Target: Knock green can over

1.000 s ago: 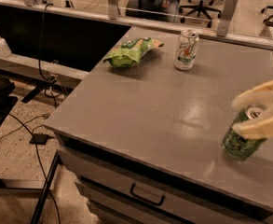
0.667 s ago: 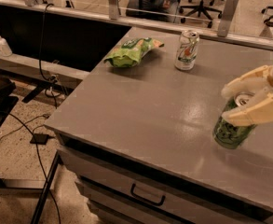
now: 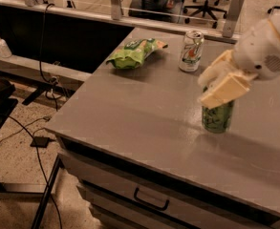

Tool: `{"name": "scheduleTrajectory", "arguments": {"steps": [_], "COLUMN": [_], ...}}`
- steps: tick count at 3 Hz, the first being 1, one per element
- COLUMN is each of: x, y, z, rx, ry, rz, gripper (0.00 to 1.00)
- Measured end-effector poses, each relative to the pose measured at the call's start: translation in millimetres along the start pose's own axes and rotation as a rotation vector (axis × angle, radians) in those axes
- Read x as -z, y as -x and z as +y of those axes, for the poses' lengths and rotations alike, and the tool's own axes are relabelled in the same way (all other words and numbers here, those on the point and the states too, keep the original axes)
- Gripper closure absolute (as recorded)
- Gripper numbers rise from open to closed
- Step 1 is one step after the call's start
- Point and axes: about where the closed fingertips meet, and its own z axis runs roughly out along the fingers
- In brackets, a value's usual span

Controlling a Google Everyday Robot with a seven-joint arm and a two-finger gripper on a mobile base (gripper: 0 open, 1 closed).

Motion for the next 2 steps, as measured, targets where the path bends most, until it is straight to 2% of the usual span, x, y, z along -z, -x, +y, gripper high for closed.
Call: {"name": "scheduleTrajectory", "arguments": {"steps": [1,2], "x": [-25.5,-43.9], "y": [6.6,20.5], "z": [-18.5,-29.5], "rx": [-0.022,-0.022], "ry": [0.039,0.042], "rz": [0.113,0.210], "gripper": [1.00,1.00]}}
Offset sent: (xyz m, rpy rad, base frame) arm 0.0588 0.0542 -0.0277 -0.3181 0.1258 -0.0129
